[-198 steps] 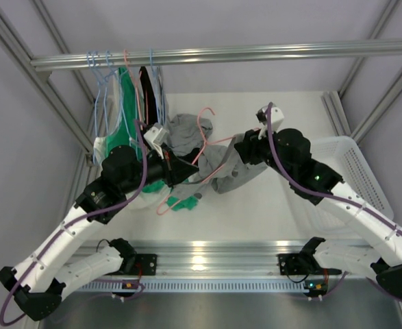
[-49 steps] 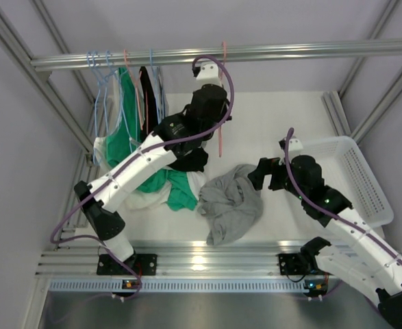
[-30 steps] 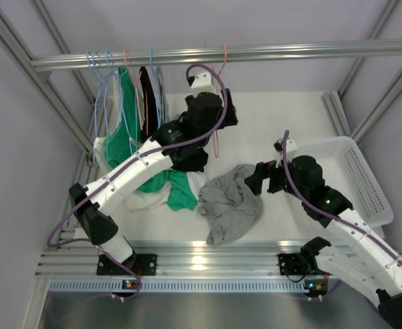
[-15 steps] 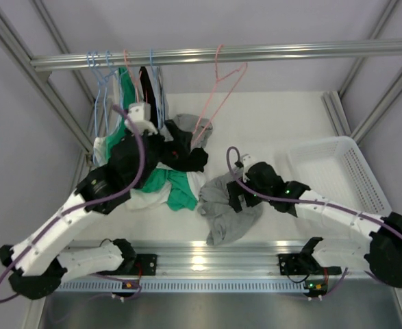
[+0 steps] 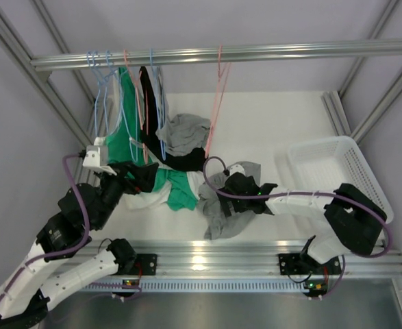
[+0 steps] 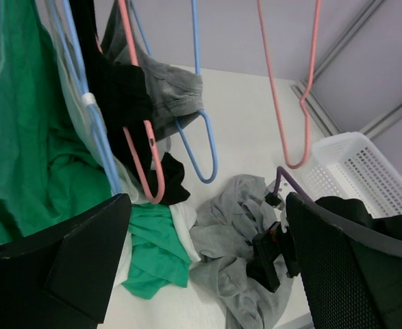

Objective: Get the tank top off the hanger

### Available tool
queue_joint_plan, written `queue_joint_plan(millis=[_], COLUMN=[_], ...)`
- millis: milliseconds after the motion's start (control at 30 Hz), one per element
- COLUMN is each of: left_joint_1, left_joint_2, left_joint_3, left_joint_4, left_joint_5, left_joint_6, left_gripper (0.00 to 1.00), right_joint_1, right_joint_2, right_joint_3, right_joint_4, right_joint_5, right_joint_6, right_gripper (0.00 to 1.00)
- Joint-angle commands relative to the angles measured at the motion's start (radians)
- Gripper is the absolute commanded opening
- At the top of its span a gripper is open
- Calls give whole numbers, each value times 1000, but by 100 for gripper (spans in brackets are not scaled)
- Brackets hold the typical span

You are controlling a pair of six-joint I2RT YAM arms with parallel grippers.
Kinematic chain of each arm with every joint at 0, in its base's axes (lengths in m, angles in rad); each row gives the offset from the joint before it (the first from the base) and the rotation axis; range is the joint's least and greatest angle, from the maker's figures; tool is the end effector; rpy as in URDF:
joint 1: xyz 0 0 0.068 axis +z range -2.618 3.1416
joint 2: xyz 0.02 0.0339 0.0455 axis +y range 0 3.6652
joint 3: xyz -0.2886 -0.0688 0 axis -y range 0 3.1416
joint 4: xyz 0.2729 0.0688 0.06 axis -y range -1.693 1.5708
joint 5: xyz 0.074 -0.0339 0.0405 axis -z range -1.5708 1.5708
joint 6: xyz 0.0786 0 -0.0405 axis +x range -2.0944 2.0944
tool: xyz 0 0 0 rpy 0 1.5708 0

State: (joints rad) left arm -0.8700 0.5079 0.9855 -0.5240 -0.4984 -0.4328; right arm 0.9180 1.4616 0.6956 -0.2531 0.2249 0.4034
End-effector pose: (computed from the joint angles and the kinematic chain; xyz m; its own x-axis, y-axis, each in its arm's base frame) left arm 0.1096 -0.0717 0.4259 -0.1796 -0.3584 -0.9161 0.3174 0.8603 -0.3988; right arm 0.1996 0.2322 0.1262 -0.7519 -0.3533 -0.5566 -0.4439 0.8956 0.0311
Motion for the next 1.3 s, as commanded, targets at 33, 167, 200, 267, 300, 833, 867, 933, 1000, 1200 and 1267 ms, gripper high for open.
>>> queue_joint_plan(millis=[33,167,200,267,300,833,867,933,1000,1200,1267], left_joint_1=[0,0,0,0,0,0,0,0,0,0,0], left_joint_2=[-32,-31,-31,-37,-40,-63,-66,-71,-80,-91,-91], left_joint_3=[-47,-56,-54,-54,-56,-67,-68,-70,-71,-73,-71], left_joint_4=[-10,-19,-21,-31,-31,-36,-37,-37,-39,-39,-39], left_joint_5=[-66,-57,-60,-71,-75,-107,-114,-120,-127,-138,-137], left_joint_6=[58,71,72,75,74,62,63,60,59,58,60], left_gripper=[99,99,99,99,99,99,99,99,99,99,99], right_joint_1=[-2,-5,-8,-11,-13,-186,-198,-223,-232,-320,-347], right_joint_2=[132,106,65,14,-13,-624,-623,-635,-652,-681,-684], right_joint_3=[-24,-39,-41,-41,-33,335,396,444,492,515,484], right_joint_4=[17,14,8,-21,-70,-366,-391,-413,-433,-498,-500], right_joint_5=[53,89,118,155,204,320,323,332,346,394,334], right_joint_6=[94,130,133,132,132,-73,-102,-132,-147,-195,-189], right_gripper=[99,55,45,28,7,0,0,0,0,0,0])
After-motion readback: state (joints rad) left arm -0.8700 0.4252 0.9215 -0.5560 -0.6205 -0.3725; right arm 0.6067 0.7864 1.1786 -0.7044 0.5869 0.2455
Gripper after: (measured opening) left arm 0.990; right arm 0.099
